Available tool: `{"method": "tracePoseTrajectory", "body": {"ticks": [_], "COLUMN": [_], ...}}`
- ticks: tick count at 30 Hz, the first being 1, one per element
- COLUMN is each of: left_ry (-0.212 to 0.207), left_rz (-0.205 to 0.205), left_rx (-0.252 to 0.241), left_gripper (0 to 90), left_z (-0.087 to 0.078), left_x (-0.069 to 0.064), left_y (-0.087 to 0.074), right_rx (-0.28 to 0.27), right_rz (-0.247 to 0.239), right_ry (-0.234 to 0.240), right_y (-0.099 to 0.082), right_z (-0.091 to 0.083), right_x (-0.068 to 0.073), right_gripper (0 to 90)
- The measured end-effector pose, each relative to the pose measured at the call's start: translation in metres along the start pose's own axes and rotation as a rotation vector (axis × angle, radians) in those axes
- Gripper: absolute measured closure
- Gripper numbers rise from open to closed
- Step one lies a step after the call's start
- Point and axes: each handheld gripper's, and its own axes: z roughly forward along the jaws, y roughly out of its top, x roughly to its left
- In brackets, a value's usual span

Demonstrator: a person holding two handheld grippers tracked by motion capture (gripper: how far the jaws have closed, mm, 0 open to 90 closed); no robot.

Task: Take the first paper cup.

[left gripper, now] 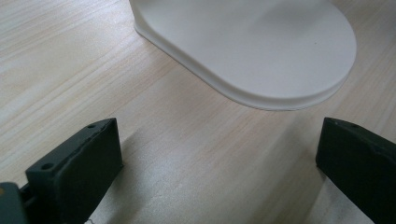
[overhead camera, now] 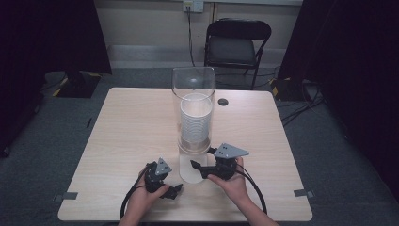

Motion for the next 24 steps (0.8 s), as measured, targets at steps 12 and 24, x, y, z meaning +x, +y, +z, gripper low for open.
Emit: {"method": "tracePoseTrajectory", "body": {"ticks": [12,24], "left_ry": [0.0,0.0], "left_rz": [0.0,0.0], "left_rx": [0.0,0.0], "left_gripper": [0.0,0.0], "left_z": [0.0,0.0], "left_x": [0.0,0.0], "left_y": [0.0,0.0], "right_rx": [-0.076,0.136], "right_rz": [-0.032,-0.041], "right_ry": [0.021,-0.033], "right_y": [0.038,-0.025], "right_z": [0.013,0.027], "right_x": [0.005,-0.003], "right_gripper": [27.7,36.8]}}
